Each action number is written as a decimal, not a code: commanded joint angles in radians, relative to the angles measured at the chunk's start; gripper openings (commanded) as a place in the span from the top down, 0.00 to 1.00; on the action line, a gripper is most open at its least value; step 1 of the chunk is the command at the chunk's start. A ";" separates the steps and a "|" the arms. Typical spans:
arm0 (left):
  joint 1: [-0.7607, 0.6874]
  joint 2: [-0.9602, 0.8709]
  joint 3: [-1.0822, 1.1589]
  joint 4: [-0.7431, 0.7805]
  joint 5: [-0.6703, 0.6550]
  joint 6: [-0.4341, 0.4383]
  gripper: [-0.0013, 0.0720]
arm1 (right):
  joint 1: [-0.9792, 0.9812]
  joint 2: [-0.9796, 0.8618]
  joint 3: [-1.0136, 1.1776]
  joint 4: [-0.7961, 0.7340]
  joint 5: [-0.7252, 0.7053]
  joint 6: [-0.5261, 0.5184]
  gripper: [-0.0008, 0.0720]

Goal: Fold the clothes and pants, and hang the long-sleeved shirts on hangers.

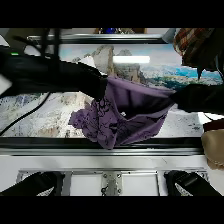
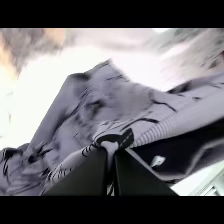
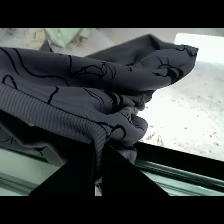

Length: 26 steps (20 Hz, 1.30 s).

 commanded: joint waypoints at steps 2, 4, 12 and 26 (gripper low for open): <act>0.181 -0.173 -0.198 -0.280 0.057 0.122 0.96 | 0.000 -0.019 -0.267 0.004 -0.143 0.000 0.96; 0.211 -0.256 -0.262 -0.390 0.122 0.165 0.96 | 0.000 -0.059 -0.368 -0.040 -0.241 0.000 0.96; 0.210 -0.484 -0.205 -0.410 0.151 0.173 0.96 | -0.079 -0.290 -0.408 -0.140 -0.468 -0.034 0.96; 0.217 -0.489 -0.029 -0.401 0.163 0.192 0.96 | -0.114 -0.313 -0.407 -0.131 -0.484 -0.167 0.34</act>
